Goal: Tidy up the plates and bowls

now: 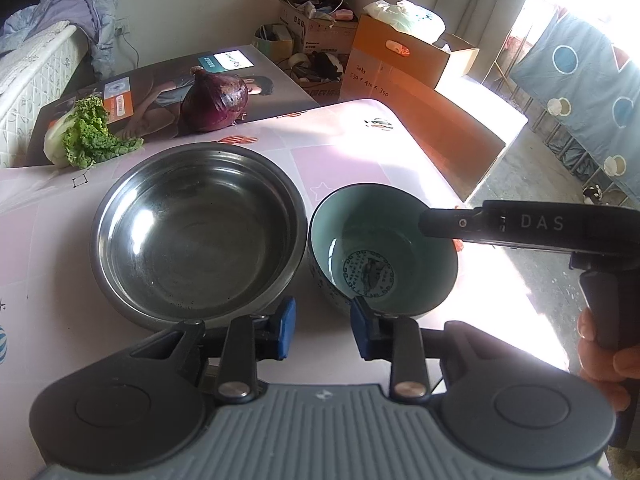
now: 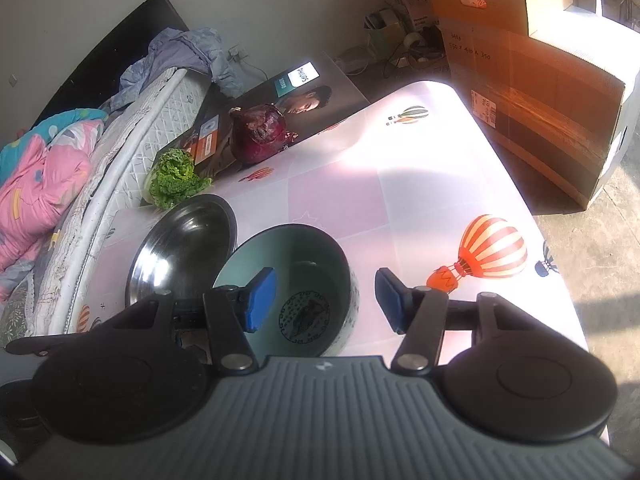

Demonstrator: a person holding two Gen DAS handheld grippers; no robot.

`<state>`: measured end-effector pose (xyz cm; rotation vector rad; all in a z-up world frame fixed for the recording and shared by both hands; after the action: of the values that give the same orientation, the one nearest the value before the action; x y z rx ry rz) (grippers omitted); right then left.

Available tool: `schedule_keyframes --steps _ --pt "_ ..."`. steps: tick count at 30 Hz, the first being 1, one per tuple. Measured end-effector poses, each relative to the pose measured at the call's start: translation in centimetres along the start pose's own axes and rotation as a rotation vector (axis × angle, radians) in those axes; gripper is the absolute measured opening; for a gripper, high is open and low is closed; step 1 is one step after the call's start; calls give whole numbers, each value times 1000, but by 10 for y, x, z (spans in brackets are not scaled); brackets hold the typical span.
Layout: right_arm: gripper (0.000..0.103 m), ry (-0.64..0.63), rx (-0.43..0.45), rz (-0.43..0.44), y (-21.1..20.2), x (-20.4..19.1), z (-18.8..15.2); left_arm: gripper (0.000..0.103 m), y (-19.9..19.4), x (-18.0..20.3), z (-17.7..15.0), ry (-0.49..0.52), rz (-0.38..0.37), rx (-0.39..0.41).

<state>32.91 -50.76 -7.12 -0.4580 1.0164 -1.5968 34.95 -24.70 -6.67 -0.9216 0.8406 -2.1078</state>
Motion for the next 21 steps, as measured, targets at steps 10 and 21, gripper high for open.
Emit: schedule_keyframes --steps 10,21 --pt "27 19 -39 22 26 2 -4 24 1 0 6 -74 -51 21" --pt "18 -20 -101 30 40 3 -14 30 15 3 7 -124 -57 3"
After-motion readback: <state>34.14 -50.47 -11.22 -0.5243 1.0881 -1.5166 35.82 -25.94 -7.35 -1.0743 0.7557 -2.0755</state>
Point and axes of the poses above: each gripper's, at about its wrist camera, not at the fingertips, and y roughly the way its jaws point, x to its right, z to its top, the point moved 4 cm from there along y, roughly the way its jaws point, and after that the axes turned 13 degrees about -z, right-handed, at the moved point
